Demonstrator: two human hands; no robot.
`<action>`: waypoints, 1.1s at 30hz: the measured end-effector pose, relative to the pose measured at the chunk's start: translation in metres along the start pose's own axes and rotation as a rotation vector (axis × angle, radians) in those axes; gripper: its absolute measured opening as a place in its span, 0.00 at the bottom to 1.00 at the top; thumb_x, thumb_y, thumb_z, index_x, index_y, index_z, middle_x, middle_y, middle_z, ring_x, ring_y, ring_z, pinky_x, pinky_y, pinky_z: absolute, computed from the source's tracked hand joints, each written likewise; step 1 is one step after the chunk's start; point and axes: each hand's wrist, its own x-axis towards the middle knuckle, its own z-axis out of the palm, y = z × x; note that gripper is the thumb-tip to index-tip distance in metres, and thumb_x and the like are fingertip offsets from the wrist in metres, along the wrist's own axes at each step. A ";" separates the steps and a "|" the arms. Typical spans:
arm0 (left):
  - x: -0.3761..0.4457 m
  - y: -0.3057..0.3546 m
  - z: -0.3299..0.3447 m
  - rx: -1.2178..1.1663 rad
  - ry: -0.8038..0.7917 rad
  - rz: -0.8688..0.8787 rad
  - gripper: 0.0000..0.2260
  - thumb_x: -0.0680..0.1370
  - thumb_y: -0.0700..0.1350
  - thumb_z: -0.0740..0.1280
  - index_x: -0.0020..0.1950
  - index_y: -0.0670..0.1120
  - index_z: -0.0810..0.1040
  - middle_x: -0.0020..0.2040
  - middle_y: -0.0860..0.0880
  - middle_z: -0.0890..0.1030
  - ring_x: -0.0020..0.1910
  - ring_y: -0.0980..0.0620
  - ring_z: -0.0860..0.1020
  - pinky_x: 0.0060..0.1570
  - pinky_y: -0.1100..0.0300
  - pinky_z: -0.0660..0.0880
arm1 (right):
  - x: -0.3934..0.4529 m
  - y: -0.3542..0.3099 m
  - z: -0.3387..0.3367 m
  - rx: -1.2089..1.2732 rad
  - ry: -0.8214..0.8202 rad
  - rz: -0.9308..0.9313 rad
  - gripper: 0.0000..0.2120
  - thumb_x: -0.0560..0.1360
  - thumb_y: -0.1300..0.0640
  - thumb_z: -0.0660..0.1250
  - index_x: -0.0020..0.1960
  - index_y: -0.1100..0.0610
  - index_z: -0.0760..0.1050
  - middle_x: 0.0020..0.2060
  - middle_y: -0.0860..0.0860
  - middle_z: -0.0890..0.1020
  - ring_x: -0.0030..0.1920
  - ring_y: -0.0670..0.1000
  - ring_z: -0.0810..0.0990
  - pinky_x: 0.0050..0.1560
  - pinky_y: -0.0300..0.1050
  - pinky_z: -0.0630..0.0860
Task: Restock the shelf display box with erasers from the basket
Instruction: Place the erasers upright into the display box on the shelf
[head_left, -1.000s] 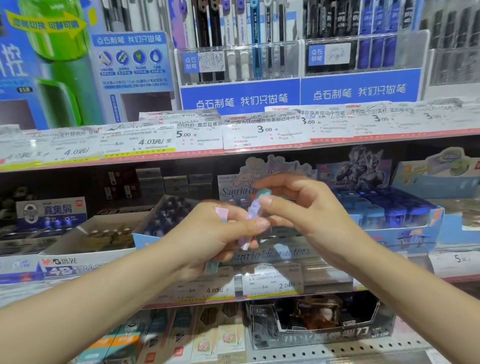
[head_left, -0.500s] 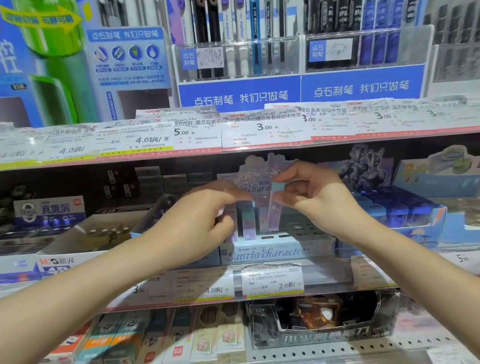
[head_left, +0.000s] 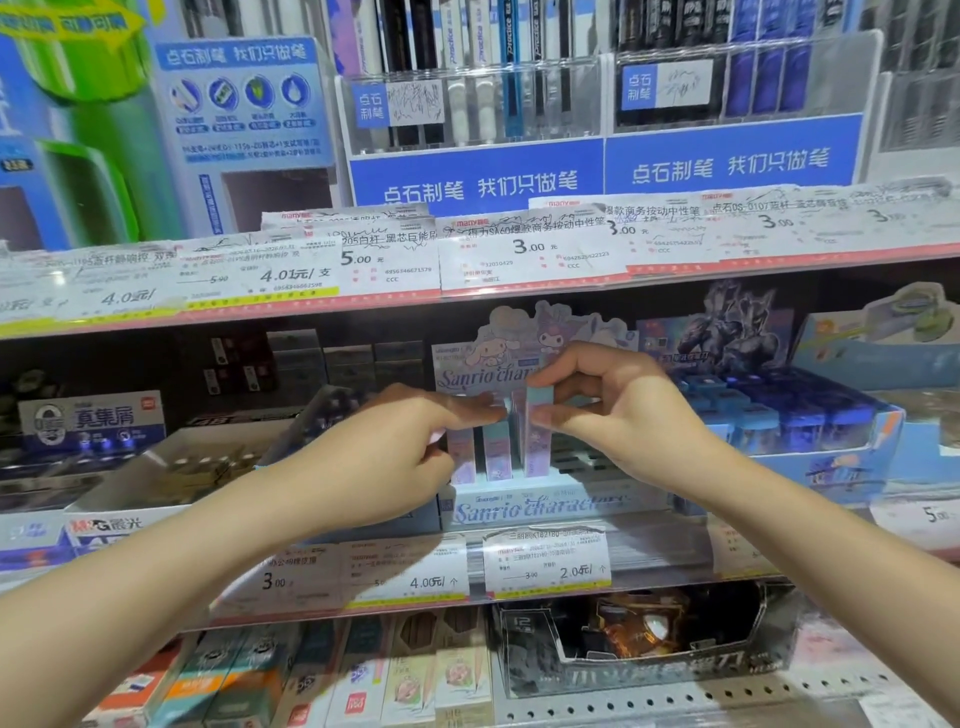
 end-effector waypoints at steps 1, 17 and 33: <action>0.000 0.000 -0.001 -0.004 -0.010 -0.001 0.26 0.72 0.38 0.57 0.67 0.59 0.71 0.64 0.58 0.77 0.55 0.46 0.81 0.59 0.52 0.76 | -0.001 0.001 0.001 -0.039 -0.003 -0.019 0.09 0.68 0.64 0.72 0.42 0.51 0.78 0.42 0.52 0.82 0.42 0.45 0.80 0.48 0.39 0.77; -0.003 0.012 -0.011 -0.128 0.198 -0.035 0.15 0.70 0.42 0.60 0.55 0.52 0.76 0.53 0.57 0.79 0.51 0.49 0.79 0.61 0.53 0.73 | -0.005 -0.007 0.002 -0.104 0.029 -0.032 0.14 0.72 0.53 0.57 0.45 0.55 0.80 0.47 0.49 0.80 0.50 0.43 0.76 0.54 0.33 0.69; -0.010 0.037 -0.006 -0.940 -0.139 -0.157 0.24 0.57 0.35 0.65 0.53 0.38 0.68 0.33 0.49 0.71 0.25 0.59 0.70 0.26 0.64 0.68 | -0.016 -0.062 0.014 0.181 -0.041 -0.039 0.03 0.67 0.65 0.72 0.40 0.62 0.79 0.34 0.56 0.82 0.33 0.50 0.77 0.37 0.44 0.75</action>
